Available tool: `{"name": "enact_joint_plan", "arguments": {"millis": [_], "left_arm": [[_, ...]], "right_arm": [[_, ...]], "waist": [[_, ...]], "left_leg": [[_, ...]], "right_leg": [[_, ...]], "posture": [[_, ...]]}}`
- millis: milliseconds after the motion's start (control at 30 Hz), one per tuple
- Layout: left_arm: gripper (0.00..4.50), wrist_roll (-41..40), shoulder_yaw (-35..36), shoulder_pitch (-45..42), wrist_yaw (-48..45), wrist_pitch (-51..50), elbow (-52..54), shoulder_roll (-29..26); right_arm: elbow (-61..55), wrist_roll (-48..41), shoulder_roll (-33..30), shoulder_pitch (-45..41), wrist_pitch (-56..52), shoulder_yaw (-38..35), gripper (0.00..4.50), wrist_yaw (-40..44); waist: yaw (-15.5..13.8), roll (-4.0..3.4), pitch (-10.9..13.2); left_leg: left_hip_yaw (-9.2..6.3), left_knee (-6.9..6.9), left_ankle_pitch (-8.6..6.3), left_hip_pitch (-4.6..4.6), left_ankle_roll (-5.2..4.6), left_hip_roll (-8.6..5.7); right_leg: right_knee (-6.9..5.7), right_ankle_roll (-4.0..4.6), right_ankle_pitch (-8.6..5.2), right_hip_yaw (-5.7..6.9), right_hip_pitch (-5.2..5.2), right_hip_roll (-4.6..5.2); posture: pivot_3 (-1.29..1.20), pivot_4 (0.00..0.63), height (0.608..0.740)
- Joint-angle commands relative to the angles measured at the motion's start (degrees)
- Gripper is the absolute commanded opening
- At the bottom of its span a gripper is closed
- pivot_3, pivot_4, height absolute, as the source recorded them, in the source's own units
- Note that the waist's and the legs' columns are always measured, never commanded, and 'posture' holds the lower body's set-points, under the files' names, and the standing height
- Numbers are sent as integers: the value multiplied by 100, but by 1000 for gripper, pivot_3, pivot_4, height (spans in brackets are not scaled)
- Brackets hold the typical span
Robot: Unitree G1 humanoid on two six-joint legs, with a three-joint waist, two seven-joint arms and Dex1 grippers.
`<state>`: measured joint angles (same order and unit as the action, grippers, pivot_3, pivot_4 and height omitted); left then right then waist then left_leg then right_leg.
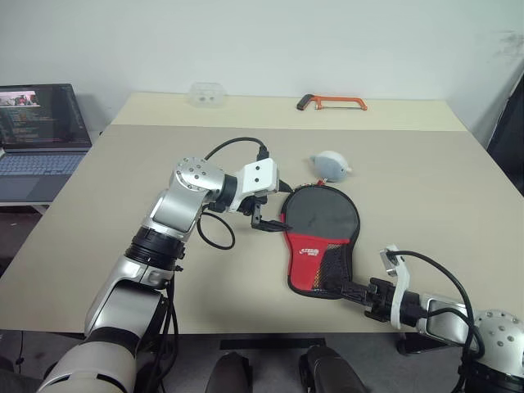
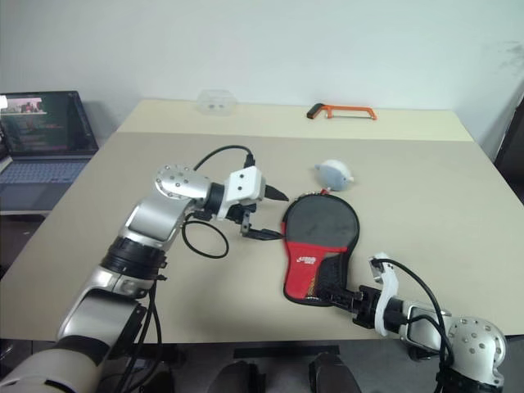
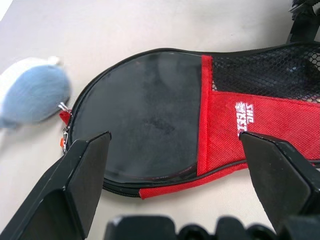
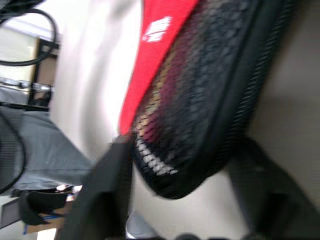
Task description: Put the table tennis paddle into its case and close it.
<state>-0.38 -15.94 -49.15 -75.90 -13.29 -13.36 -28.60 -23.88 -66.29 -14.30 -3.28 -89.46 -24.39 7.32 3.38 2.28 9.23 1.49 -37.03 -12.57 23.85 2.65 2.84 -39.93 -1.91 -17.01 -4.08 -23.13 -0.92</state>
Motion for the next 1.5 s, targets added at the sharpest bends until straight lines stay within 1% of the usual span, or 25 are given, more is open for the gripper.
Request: {"name": "enact_joint_plan", "arguments": {"millis": [33,167,200,433,533,633,833,900,1100,1167,1200,1367,1433,1500], "left_arm": [[4500,-79,-22,-53,30,22,259,-39],[4500,-79,-38,-63,50,-6,269,-34],[4500,-82,-38,-68,48,-11,268,-35],[4500,-79,-59,-103,27,-8,240,-38],[4500,-79,-65,-116,14,-3,223,-43],[4500,-86,-73,-123,6,1,210,-54],[4500,-82,-78,-135,-7,20,176,-75],[4500,-80,-78,-141,-9,25,168,-79],[4500,-70,-82,-152,-11,37,152,-95],[4500,-60,-84,-153,-7,49,143,-100],[4500,-59,-82,-155,-6,52,137,-101],[4500,-57,-81,-171,-3,59,119,-97],[4500,-53,-84,-179,-3,66,108,-95],[4500,-53,-86,-182,-4,69,104,-94]], "right_arm": [[31,169,-181,55,109,35,1447,-78],[-164,-62,-692,272,45,108,188,356],[-210,-117,-842,341,35,116,23,464],[-614,-223,-2105,953,321,356,23,1547],[-918,-15,-2654,1339,695,660,23,2107],[-1028,253,-3032,1587,1097,934,23,2489],[-1074,607,-3436,1854,1740,1217,23,3034],[-952,792,-3467,1824,1904,1318,23,3016],[-1029,681,-3452,1614,2202,1190,23,3166],[-997,702,-3462,1554,2230,1172,685,3155],[-968,692,-3468,1517,2225,1148,896,3153],[-912,564,-3556,1419,2255,919,2661,3279],[-923,495,-3657,1423,2320,747,3384,3448],[-1026,579,-3900,1550,2482,552,4085,3817]], "waist": [[0,0,0],[-21,0,0],[-30,0,0],[-166,-2,1],[-166,-2,1],[-167,-2,1],[-167,-2,1],[-168,-2,1],[-163,-2,1],[-157,-2,1],[-155,-2,1],[-166,-2,1],[-166,-2,1],[-168,-2,1]], "left_leg": [[1,0,0,0,0,0],[2,3,0,6,0,-2],[2,4,0,7,0,-2],[-6,5,-4,42,-6,-3],[-9,6,-8,51,-12,-2],[-13,5,-10,57,-16,-3],[-14,3,-10,56,-16,-3],[-15,3,-10,56,-16,-3],[-14,1,-10,55,-16,-3],[-14,1,-10,54,-16,-3],[-14,1,-10,54,-16,-3],[-13,0,-10,53,-16,-3],[-12,0,-10,53,-16,-4],[-12,-1,-10,53,-16,-4]], "right_leg": [[0,0,0,0,0,0],[8,-1,0,1,0,1],[12,0,0,1,0,2],[59,8,5,8,0,8],[75,8,5,11,-1,7],[88,8,5,14,-1,7],[85,5,4,17,-1,7],[86,5,4,18,-1,7],[82,6,6,21,0,7],[81,6,6,21,0,7],[80,6,6,21,0,6],[80,9,8,21,0,6],[80,11,10,21,0,7],[80,11,10,22,0,7]], "posture": [[0,150,740],[0,150,740],[0,150,740],[0,150,740],[0,150,740],[0,150,740],[0,150,740],[0,150,740],[0,150,740],[0,150,740],[0,150,740],[0,150,740],[0,150,740],[0,150,740]]}}
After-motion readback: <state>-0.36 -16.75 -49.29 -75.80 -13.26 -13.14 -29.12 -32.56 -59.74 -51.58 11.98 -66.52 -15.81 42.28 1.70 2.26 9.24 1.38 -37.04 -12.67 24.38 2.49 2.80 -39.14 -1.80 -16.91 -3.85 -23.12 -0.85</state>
